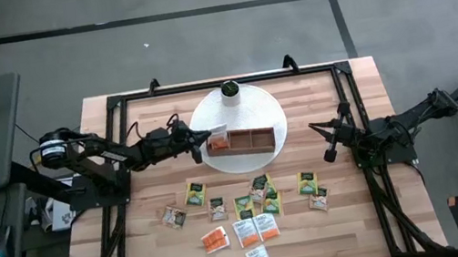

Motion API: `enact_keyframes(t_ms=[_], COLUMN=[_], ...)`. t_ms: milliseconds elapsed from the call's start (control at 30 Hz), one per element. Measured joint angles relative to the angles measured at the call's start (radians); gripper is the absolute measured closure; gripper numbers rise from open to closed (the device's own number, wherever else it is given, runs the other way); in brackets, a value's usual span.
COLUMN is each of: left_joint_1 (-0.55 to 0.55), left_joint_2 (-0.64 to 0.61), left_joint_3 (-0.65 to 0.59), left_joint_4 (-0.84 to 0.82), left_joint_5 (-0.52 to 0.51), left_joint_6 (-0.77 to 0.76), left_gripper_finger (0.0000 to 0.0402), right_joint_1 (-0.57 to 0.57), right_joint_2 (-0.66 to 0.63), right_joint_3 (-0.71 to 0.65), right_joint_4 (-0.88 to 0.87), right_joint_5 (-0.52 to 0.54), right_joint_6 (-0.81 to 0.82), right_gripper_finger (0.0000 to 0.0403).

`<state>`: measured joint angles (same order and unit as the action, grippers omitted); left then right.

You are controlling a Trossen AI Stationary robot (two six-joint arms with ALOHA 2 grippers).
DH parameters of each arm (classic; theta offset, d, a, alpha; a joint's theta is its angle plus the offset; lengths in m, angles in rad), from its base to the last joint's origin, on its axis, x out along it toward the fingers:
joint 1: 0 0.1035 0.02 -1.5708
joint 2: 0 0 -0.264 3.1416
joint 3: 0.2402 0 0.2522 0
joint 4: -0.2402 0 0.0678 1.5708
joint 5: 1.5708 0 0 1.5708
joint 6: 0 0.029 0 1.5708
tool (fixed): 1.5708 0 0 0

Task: Pick & Place Tea
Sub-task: Put the white tea bag into the left section of the wooden organizer

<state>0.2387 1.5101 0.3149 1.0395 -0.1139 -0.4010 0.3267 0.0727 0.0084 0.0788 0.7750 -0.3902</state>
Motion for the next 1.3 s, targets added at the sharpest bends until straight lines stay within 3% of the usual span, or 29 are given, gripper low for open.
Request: enact_keyframes(t_ms=[367, 600, 733, 1000, 1133, 1233, 1300], left_joint_1=[0.004, 0.003, 0.003, 0.003, 0.003, 0.003, 0.003], left_joint_2=[0.088, 0.092, 0.092, 0.091, 0.033, -0.059, -0.142], left_joint_3=[0.001, 0.001, 0.001, 0.014, 0.035, 0.064, 0.089], left_joint_4=[0.028, 0.036, 0.036, 0.035, 0.027, -0.085, -0.257], left_joint_5=[0.013, -0.058, -0.056, -0.055, 0.011, 0.097, 0.141], left_joint_6=[-0.048, -0.063, -0.023, -0.022, 0.01, 0.035, 0.035], left_gripper_finger=[0.0401, 0.0392, 0.0351, 0.0233, 0.0199, 0.0192, 0.0191], right_joint_1=[0.0, 0.0, 0.0, 0.0, 0.0, 0.0, 0.0], right_joint_2=[0.0, 0.0, 0.0, 0.0, 0.0, 0.0, 0.0], right_joint_3=[0.0, 0.0, 0.0, 0.0, 0.0, 0.0, 0.0], right_joint_4=[0.0, 0.0, 0.0, 0.0, 0.0, 0.0, 0.0], right_joint_5=[0.0, 0.0, 0.0, 0.0, 0.0, 0.0, 0.0], right_joint_6=[0.0, 0.0, 0.0, 0.0, 0.0, 0.0, 0.0], right_gripper_finger=[0.0391, 0.0391, 0.0391, 0.0391, 0.0391, 0.0391, 0.0391])
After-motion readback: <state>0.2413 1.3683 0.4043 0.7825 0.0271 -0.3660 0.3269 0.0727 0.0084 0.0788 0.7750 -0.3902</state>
